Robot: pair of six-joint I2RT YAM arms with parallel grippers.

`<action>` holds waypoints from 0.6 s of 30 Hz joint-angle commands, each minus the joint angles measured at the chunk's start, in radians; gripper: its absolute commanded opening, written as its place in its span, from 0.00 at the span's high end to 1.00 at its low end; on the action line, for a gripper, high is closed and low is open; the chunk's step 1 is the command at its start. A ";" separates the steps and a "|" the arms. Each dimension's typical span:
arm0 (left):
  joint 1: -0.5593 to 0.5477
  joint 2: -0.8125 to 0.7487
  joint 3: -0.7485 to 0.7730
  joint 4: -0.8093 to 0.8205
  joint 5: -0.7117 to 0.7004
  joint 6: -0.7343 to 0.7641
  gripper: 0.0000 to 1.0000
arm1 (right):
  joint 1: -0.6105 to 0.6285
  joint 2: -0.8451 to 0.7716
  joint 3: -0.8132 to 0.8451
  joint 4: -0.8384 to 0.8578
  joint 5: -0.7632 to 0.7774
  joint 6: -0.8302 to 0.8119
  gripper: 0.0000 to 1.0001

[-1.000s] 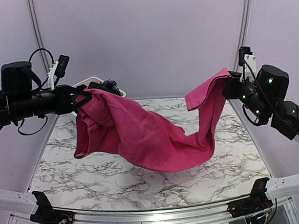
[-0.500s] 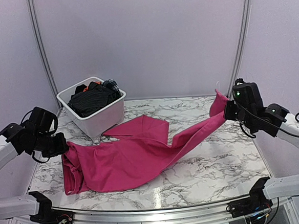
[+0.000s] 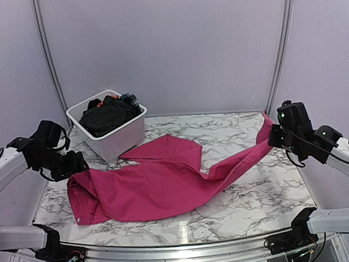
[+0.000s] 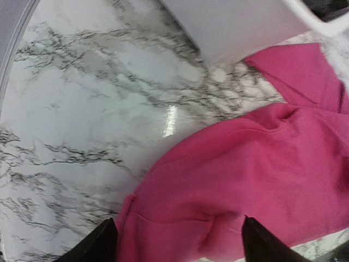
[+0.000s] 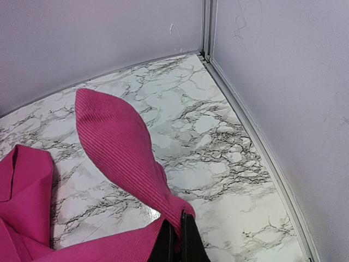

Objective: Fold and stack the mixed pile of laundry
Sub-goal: Flatten out the crumpled trousers at the center of the board.

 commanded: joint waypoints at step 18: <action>-0.338 0.096 -0.143 0.117 -0.025 -0.197 0.21 | -0.052 0.024 0.110 0.011 0.079 -0.009 1.00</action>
